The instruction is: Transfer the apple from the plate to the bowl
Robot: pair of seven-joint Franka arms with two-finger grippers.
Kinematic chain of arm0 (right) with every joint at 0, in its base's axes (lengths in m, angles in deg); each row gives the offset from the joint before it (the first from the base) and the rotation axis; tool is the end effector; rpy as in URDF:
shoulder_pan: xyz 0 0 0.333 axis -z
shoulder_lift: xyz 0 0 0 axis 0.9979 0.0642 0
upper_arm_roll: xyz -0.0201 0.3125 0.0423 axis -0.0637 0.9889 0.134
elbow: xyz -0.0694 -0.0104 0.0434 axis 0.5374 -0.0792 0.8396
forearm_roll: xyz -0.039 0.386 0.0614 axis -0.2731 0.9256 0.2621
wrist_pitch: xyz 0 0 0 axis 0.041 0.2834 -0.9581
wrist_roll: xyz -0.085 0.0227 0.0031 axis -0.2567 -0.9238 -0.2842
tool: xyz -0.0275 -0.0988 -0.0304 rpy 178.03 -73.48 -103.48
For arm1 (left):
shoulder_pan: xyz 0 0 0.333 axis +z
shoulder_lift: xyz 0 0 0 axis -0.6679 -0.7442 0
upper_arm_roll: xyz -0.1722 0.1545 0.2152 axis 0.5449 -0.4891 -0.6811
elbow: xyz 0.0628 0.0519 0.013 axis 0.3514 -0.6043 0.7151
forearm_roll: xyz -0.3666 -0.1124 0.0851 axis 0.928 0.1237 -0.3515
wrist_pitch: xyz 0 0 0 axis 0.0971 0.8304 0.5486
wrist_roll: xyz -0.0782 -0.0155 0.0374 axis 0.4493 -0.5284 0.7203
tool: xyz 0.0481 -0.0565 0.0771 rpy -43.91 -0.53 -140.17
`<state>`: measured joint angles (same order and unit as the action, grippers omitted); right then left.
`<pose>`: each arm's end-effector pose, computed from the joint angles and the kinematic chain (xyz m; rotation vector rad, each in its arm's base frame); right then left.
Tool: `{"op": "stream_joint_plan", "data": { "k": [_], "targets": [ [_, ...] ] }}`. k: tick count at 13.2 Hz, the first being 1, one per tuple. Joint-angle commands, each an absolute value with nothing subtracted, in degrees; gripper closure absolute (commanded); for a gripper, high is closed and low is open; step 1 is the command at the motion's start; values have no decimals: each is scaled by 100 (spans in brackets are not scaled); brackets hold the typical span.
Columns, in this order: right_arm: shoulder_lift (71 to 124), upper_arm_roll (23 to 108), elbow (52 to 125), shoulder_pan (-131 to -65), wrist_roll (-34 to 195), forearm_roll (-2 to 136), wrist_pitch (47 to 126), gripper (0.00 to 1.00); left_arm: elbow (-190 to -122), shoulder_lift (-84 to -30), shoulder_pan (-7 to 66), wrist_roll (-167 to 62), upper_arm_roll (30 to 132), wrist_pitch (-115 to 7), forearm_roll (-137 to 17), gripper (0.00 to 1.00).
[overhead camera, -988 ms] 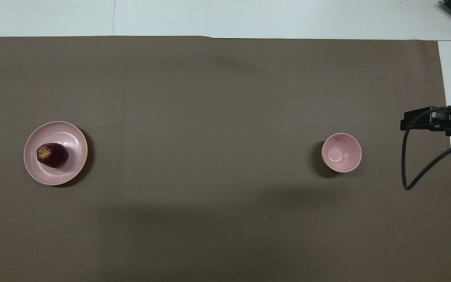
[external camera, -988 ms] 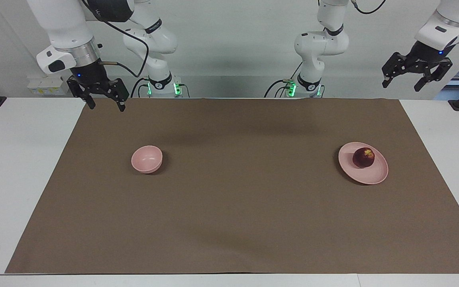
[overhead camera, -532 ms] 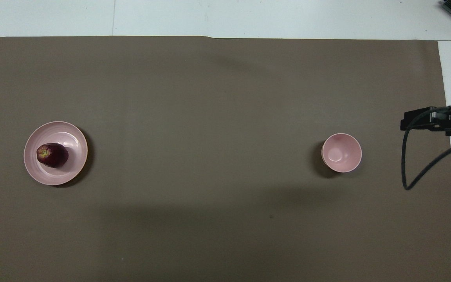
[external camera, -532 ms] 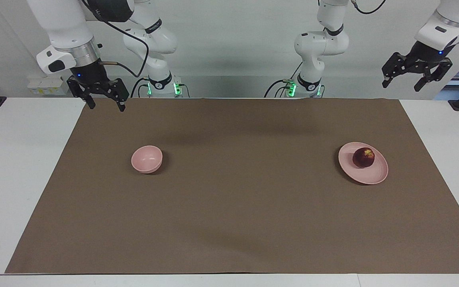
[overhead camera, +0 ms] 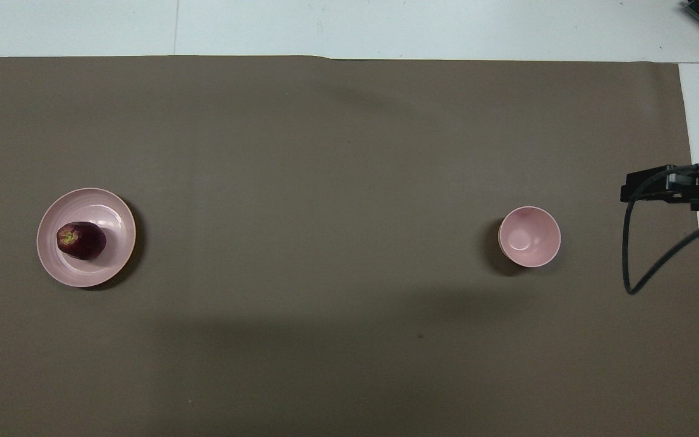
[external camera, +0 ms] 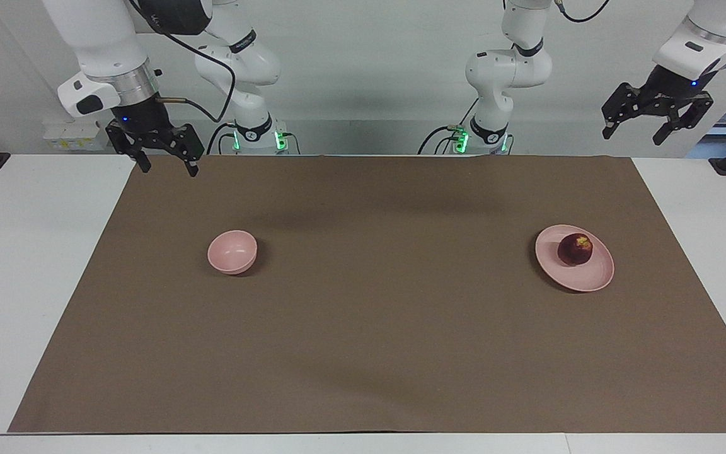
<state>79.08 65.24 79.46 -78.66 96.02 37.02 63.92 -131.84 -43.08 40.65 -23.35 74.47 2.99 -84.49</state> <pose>0.5449 -0.0001 0.6292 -3.1247 0.2153 -0.1044 0.5152 0.0156 0.6887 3.1014 -0.3246 0.0133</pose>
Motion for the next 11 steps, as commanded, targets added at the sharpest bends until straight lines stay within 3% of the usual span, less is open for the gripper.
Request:
{"op": "stream_joint_plan", "data": {
  "k": [1, 5, 11],
  "targets": [
    [7834, 6547, 8053, -7805, 9579, 3834, 6487, 0, -13372, -4145, 3997, -2379, 7425, 183, -8550, 0],
    [7834, 6547, 8053, -7805, 9588, 3834, 6487, 0, -13556, -4136, 4006, -2335, 7433, -203, -8506, 0],
    [7834, 6547, 8053, -7805, 9579, 3834, 6487, 0, -14925, -3934, 4024, -2335, 7425, -1177, -8497, 0]
  ]
}}
